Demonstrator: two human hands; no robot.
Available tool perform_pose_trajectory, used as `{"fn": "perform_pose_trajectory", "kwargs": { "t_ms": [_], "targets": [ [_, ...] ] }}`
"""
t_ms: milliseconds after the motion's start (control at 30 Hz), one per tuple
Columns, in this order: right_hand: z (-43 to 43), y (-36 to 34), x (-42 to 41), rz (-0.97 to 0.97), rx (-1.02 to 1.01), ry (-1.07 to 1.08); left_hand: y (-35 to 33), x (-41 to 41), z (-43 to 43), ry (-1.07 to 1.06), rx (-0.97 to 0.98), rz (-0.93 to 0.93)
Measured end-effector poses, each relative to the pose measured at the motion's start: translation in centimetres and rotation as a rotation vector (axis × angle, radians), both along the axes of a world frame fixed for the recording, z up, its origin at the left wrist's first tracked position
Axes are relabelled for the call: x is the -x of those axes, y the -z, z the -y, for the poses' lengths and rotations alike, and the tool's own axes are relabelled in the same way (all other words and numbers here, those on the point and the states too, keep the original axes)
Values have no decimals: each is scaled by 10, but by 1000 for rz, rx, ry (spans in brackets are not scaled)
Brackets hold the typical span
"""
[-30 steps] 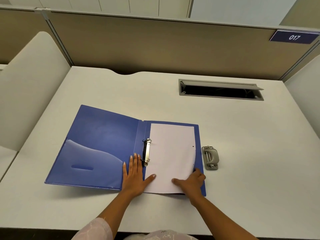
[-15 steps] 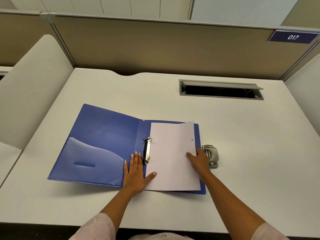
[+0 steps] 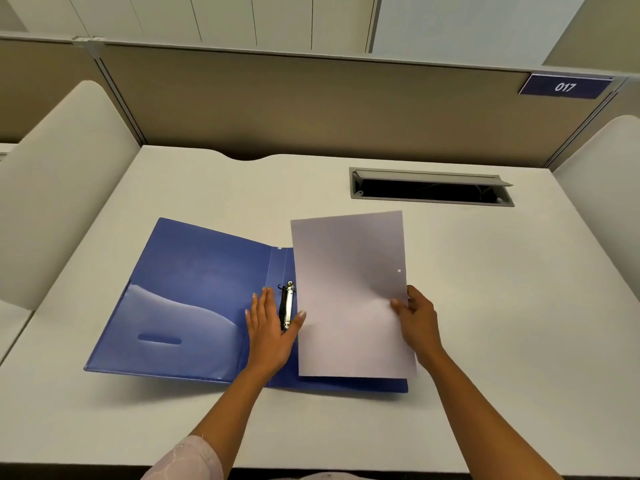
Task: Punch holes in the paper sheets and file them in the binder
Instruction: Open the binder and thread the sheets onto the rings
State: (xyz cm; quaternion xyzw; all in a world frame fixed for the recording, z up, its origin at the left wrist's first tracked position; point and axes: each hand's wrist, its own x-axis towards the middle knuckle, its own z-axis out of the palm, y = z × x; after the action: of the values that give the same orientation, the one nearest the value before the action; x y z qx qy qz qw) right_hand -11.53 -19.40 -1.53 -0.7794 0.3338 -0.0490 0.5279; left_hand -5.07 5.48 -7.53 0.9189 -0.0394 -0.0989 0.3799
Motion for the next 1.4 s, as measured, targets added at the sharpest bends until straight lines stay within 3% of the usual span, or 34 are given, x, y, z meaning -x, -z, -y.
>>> {"fn": "perform_pose_trajectory", "kwargs": {
  "t_ms": [133, 300, 533, 1000, 1067, 1200, 1300, 1400],
  "targets": [
    [-7, -16, -5, 112, -69, -45, -56, -17, 15, -132, 647, -313],
    [-16, -31, -10, 240, -151, -67, -97, -30, 26, -239, 841, -216],
    [-18, -46, -14, 363, -173, -44, -107, -37, 32, -197, 872, -126],
    [-16, -30, -3, 298, -127, -35, -89, -26, 40, -277, 860, -182],
    [-16, -28, -2, 292, -85, -29, -85, -27, 42, -303, 753, -143],
    [-22, -30, -2, 315, 47, 74, -89, -19, 51, -514, 383, 114],
    [-32, -36, -1, 387, 192, 84, -102, -2, 63, -211, 384, 246],
    [-48, -42, 2, 501, 354, 4, -119, 17, 77, 92, 541, 88]
  ]
}}
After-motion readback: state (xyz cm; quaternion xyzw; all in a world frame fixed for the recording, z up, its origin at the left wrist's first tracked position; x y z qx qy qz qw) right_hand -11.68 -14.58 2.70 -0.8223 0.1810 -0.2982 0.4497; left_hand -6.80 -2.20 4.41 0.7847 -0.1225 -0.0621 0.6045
